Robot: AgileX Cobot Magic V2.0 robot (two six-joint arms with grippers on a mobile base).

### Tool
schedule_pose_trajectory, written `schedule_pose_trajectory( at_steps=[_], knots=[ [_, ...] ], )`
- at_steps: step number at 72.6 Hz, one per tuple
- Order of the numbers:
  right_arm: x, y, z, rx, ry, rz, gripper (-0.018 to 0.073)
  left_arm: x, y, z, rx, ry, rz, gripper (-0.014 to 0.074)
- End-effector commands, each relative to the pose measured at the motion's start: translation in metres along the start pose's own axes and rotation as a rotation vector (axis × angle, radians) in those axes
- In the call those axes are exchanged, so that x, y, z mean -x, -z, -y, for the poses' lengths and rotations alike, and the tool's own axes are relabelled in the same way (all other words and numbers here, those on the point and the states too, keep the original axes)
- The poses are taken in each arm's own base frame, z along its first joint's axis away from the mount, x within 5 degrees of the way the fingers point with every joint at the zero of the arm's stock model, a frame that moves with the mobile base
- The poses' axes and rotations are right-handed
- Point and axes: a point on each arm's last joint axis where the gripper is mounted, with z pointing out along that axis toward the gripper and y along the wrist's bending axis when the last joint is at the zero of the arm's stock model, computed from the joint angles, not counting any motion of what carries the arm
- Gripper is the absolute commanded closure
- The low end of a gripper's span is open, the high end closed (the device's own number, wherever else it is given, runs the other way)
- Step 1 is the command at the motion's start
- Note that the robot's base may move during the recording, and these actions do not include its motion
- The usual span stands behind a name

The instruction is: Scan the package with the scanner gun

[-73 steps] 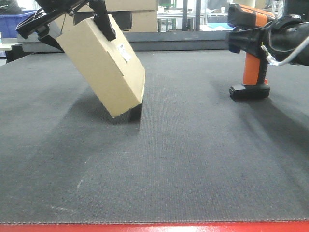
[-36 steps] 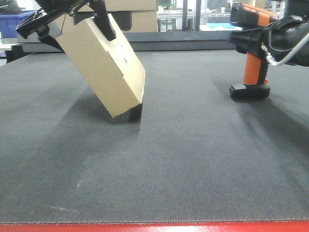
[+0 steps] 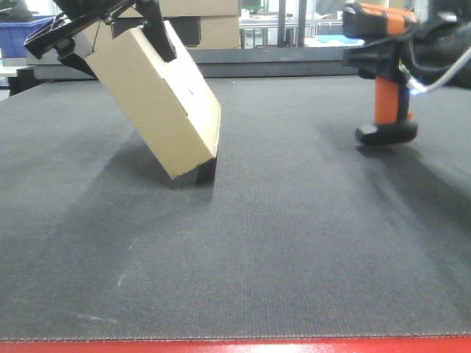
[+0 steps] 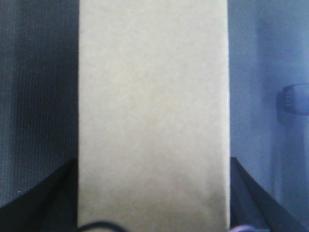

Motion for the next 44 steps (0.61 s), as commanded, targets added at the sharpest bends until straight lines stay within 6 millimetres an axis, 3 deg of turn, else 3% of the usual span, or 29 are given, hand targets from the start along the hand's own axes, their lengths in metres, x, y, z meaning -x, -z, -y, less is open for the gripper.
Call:
schedule_pose_trajectory(
  at_steps=[1,12,36,44],
  knots=[
    [0.0241,0.006,0.0003,-0.008,0.16,0.116,0.0727,0.0011,0.0041,0.0053,-0.025,0.001,0.027,0.0708],
    [0.0251,0.0064,0.0003,-0.016,0.301,0.118,0.0727,0.0021,0.0042,0.0059,-0.031,0.004,0.038,0.0708],
    [0.0259,0.0065,0.0007,-0.021,0.297,0.127,0.0727,0.0024,0.0042,0.0063,-0.035,0.007,0.041,0.0708],
    [0.028,0.0068,0.0013,-0.026,0.217,0.15,0.0727,0.0024,0.0042,0.0063,-0.035,0.007,0.041,0.0708]
  ],
)
